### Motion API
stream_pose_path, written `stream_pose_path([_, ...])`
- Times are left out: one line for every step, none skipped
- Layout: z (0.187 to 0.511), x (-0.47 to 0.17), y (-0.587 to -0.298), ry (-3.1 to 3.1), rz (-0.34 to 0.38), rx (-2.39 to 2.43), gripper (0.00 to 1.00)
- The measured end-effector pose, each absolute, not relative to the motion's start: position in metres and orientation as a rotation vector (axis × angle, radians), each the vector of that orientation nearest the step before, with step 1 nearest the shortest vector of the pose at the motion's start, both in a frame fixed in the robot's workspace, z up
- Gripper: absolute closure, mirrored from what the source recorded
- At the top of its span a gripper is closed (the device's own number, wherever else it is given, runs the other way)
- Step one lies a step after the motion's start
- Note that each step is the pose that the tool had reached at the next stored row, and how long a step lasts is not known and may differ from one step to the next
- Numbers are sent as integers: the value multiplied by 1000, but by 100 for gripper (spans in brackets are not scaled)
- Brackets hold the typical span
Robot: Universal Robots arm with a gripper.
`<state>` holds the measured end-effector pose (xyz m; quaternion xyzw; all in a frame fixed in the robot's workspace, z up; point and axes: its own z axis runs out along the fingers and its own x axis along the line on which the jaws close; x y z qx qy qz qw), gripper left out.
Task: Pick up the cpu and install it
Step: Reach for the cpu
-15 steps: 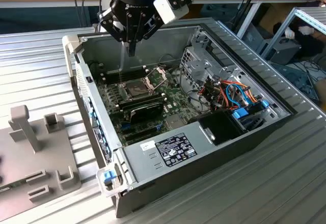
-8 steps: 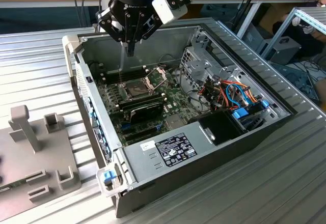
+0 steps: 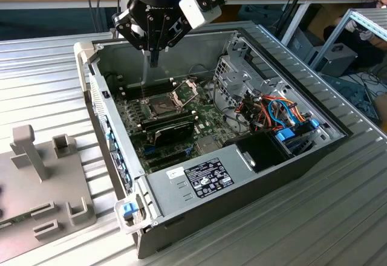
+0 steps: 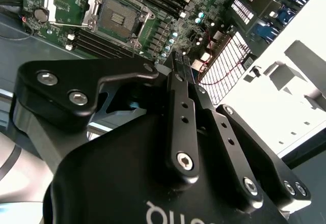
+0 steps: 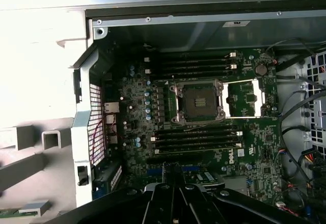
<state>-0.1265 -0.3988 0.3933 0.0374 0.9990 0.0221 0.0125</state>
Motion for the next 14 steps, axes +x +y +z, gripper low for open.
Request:
stream_pose_path([393, -127, -399, 3114, 69, 117, 89])
stream_pose_path([393, -127, -399, 3114, 69, 117, 89])
stream_pose_path([393, -128, -399, 3114, 69, 117, 89])
stream_pose_path([393, -129, -399, 3114, 69, 117, 89])
stream_pose_path([393, -129, -399, 3114, 69, 117, 89])
stream_pose_path([393, -129, -399, 3114, 69, 116, 89])
stream_pose_path([393, -130, -399, 3114, 69, 117, 89])
stream_pose_path([393, -131, -399, 3114, 69, 117, 89])
stream_pose_path([393, -131, -399, 3114, 69, 117, 89])
stream_pose_path([393, -131, -399, 3114, 69, 117, 89])
stream_pose_path([393, -132, -399, 3114, 69, 117, 89])
stream_pose_path([393, -133, -399, 3114, 69, 117, 89])
stream_pose_path([393, -134, -399, 3114, 69, 117, 89])
stream_pose_path([393, -134, -399, 3114, 69, 117, 89])
